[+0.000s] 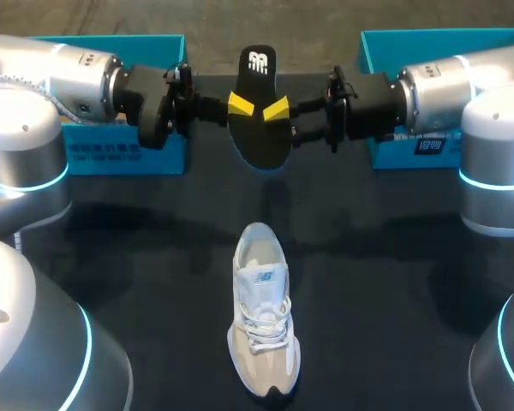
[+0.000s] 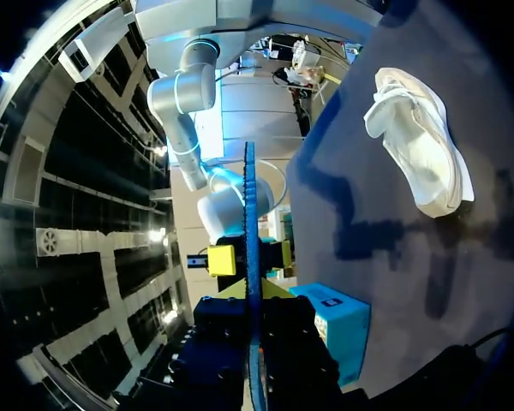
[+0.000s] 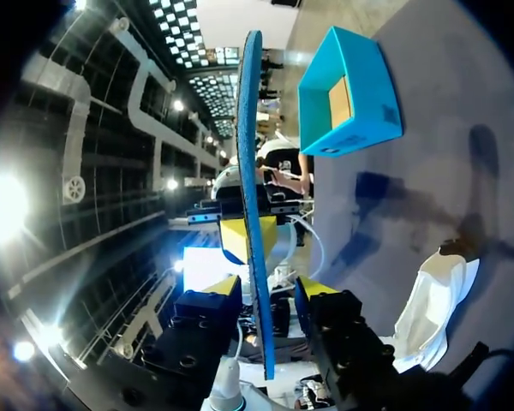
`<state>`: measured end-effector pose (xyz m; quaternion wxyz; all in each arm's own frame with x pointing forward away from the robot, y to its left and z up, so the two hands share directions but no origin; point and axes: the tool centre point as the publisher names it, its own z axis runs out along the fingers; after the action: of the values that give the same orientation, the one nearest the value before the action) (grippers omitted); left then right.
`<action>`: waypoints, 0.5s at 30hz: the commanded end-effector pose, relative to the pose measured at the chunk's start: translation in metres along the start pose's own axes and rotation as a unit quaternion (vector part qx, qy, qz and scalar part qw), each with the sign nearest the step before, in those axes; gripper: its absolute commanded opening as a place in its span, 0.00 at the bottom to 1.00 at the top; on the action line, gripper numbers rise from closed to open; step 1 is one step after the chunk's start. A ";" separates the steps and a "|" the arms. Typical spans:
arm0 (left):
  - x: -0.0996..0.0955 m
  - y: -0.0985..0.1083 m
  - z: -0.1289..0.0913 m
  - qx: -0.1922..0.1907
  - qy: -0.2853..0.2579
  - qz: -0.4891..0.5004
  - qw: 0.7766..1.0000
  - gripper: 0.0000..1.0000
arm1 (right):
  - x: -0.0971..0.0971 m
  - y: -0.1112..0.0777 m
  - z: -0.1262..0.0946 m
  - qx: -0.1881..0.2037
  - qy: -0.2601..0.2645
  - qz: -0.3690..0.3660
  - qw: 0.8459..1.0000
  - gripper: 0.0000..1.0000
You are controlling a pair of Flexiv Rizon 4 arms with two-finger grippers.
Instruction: Take the shoe out of the shoebox, open the shoe tongue, remove and reinsert the insole, then place the shoe into the shoebox
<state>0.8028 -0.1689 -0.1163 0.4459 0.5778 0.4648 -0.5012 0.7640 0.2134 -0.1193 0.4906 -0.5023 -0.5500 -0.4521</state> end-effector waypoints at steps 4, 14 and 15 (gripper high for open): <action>0.000 0.000 0.001 0.000 0.000 0.001 1.000 0.00 | 0.003 -0.005 0.005 -0.008 0.000 -0.006 1.000 0.37; 0.000 0.000 0.001 0.000 0.000 0.001 1.000 0.00 | 0.007 -0.003 0.010 -0.001 -0.001 -0.019 1.000 0.35; 0.000 0.000 0.001 0.000 0.000 0.001 1.000 0.00 | 0.007 -0.002 0.010 -0.001 -0.001 -0.019 1.000 0.34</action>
<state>0.8027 -0.1689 -0.1162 0.4459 0.5779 0.4648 -0.5012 0.7589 0.2211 -0.1150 0.4817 -0.4913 -0.5576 -0.4644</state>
